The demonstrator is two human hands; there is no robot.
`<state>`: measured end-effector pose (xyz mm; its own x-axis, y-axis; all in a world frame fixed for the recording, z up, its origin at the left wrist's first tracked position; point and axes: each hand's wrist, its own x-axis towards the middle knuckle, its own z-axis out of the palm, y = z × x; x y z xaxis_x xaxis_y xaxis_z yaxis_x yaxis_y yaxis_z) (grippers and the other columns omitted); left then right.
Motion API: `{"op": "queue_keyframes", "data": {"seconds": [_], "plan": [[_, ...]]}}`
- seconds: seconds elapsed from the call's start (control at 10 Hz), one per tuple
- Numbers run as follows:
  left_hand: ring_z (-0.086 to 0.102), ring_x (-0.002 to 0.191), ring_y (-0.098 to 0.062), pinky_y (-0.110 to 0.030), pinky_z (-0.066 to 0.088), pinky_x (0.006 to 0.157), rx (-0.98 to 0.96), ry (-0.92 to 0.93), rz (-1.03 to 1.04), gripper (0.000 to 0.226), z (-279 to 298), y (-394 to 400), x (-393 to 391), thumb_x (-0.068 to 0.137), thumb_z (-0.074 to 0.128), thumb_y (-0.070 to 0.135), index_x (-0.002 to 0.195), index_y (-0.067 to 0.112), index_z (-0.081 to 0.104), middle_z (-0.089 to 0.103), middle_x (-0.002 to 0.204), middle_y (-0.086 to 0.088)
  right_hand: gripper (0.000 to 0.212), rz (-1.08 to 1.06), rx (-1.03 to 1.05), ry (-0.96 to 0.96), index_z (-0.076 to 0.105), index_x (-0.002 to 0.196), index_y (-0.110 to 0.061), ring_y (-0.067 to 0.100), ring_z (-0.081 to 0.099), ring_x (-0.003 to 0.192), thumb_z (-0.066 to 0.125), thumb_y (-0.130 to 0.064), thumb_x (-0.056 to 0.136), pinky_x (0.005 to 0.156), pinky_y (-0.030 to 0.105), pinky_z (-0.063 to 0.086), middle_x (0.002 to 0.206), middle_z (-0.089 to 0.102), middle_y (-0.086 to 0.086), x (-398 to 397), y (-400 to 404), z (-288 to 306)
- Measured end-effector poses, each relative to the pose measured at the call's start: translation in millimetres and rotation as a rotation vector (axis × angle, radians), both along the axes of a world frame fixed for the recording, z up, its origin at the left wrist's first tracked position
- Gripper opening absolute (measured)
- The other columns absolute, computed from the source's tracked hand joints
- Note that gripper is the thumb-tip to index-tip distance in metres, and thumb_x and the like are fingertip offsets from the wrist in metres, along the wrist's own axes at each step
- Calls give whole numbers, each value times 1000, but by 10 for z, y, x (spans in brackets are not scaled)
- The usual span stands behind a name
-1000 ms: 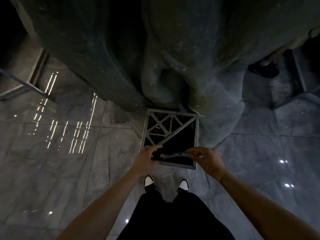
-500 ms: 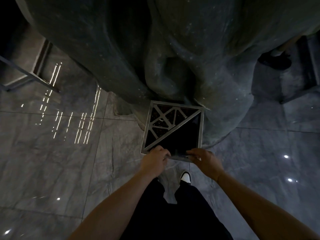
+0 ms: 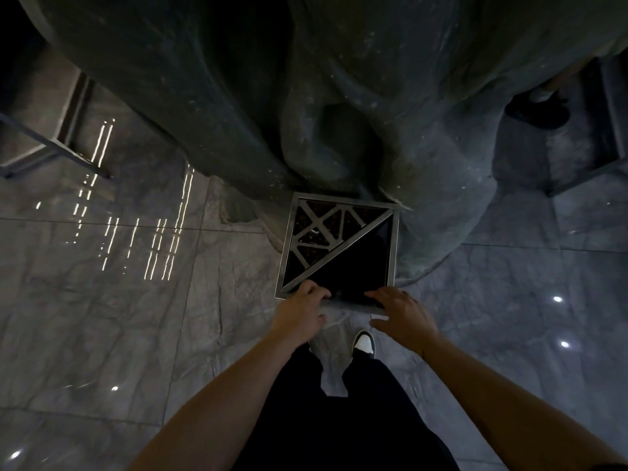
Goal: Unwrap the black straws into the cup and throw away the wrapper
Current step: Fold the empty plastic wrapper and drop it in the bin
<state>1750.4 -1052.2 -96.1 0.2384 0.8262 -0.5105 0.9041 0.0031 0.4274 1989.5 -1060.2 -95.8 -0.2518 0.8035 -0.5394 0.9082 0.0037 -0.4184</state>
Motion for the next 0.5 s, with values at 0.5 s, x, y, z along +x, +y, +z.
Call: {"op": "queue_keyframes", "data": {"seconds": [0.5], "plan": [[62, 109, -23, -36, 54, 84, 21, -42, 326, 79, 293, -456, -207, 82, 68, 15, 148, 28, 28, 20, 155, 2, 65, 125, 5, -5, 36, 145, -30, 21, 49, 127, 59, -49, 86, 99, 36, 46, 147, 44, 1, 115, -103, 161]]}}
